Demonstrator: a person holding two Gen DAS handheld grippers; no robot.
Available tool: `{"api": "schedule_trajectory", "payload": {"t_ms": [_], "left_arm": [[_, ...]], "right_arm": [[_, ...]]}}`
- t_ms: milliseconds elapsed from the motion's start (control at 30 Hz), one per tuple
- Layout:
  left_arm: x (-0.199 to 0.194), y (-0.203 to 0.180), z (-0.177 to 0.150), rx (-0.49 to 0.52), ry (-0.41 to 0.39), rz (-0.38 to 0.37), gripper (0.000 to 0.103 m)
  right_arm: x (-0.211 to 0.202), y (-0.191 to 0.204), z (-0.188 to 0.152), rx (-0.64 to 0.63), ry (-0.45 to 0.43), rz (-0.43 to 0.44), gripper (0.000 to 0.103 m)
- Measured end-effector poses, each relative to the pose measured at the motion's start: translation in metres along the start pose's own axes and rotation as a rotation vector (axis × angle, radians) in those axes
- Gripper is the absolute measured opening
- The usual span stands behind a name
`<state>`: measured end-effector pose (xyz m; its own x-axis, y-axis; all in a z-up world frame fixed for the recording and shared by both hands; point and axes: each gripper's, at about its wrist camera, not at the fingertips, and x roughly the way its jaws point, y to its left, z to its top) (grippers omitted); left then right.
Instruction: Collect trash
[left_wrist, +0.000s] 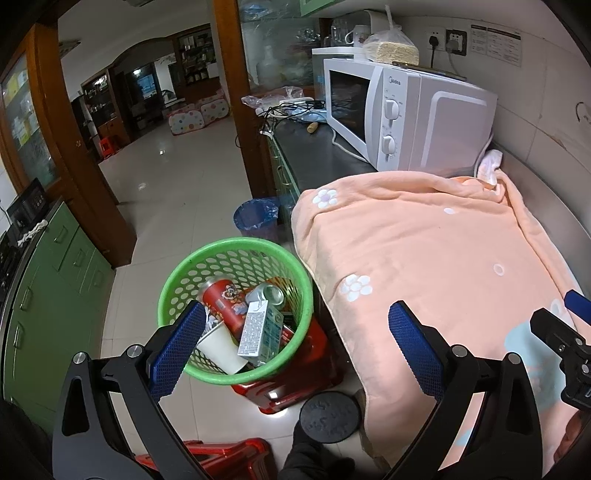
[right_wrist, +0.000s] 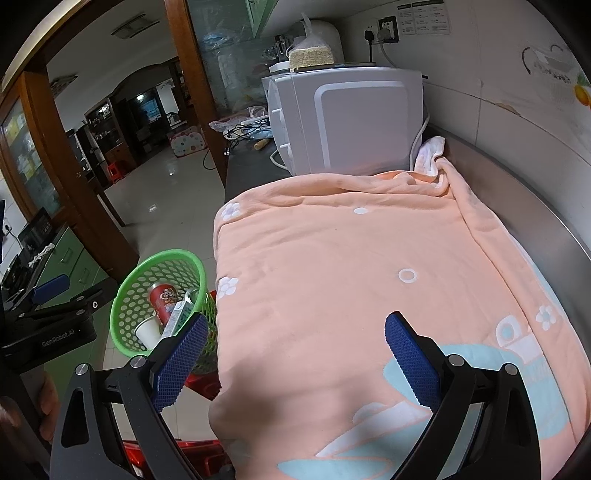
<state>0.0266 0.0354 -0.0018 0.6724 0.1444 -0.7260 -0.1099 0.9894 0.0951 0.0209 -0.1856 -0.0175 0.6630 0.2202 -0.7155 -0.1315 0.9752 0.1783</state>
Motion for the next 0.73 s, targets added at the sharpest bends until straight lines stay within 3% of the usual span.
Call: {"api": "schedule_trajectory", "payload": {"t_ms": [733], "left_arm": [[0.0014,-0.0028,-0.0020,-0.004,0.004,0.005,0.098]], "right_arm": [[0.0008,0.0017,-0.0002,-0.002,-0.002,0.004,0.094]]}}
